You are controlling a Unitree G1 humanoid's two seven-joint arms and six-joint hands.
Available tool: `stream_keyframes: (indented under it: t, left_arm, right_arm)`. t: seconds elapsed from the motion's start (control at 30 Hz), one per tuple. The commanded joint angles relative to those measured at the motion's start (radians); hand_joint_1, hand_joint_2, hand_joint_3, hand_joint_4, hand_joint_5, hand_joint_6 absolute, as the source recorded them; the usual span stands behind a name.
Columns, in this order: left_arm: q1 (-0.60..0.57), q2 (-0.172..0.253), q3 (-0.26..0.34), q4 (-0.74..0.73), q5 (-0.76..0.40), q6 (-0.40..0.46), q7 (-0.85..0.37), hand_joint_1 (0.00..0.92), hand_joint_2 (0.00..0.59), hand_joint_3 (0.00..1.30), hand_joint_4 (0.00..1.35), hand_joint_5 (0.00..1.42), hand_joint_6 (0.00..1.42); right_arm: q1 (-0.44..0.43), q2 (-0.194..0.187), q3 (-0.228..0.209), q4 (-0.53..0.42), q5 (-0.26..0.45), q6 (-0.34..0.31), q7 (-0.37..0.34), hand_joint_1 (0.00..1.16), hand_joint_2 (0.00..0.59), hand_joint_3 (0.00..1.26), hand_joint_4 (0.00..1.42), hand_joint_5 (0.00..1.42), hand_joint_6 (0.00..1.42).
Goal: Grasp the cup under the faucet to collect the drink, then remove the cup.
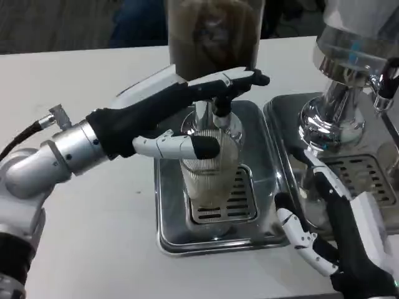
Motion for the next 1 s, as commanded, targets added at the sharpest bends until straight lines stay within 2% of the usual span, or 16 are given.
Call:
stream_keyframes:
  t: [0.03, 0.1, 0.2, 0.37, 0.7, 1.0]
  left_arm:
    - [0.006, 0.026, -0.036, 0.028, 0.056, 0.004, -0.019, 0.0, 0.036, 0.16, 0.06, 0.12, 0.02]
    - [0.006, 0.027, -0.04, 0.03, 0.059, 0.0, -0.014, 0.0, 0.037, 0.16, 0.06, 0.12, 0.03]
    - [0.007, 0.029, -0.046, 0.032, 0.063, -0.007, -0.006, 0.0, 0.038, 0.16, 0.06, 0.12, 0.03]
    - [0.011, 0.034, -0.05, 0.034, 0.07, -0.019, 0.003, 0.0, 0.038, 0.16, 0.07, 0.12, 0.03]
    - [0.017, 0.041, -0.056, 0.027, 0.071, -0.028, 0.013, 0.0, 0.039, 0.16, 0.07, 0.12, 0.04]
    - [0.025, 0.045, -0.059, 0.016, 0.066, -0.028, 0.016, 0.0, 0.045, 0.16, 0.07, 0.12, 0.04]
  right_arm:
    - [-0.017, -0.004, -0.002, -0.001, 0.035, -0.003, 0.05, 0.43, 0.311, 0.13, 0.1, 0.08, 0.13]
    - [-0.034, -0.007, -0.001, 0.012, 0.088, 0.008, 0.113, 0.49, 0.287, 0.09, 0.09, 0.05, 0.11]
    - [-0.049, -0.012, -0.006, 0.021, 0.121, 0.012, 0.171, 0.55, 0.248, 0.05, 0.07, 0.02, 0.08]
    - [-0.089, -0.023, -0.011, 0.045, 0.184, 0.007, 0.27, 0.58, 0.233, 0.01, 0.03, 0.0, 0.05]
    - [-0.129, -0.002, -0.035, 0.082, 0.296, 0.023, 0.375, 0.61, 0.216, 0.0, 0.0, 0.0, 0.05]
    - [-0.157, 0.014, -0.044, 0.101, 0.356, 0.045, 0.434, 0.61, 0.22, 0.0, 0.01, 0.0, 0.05]
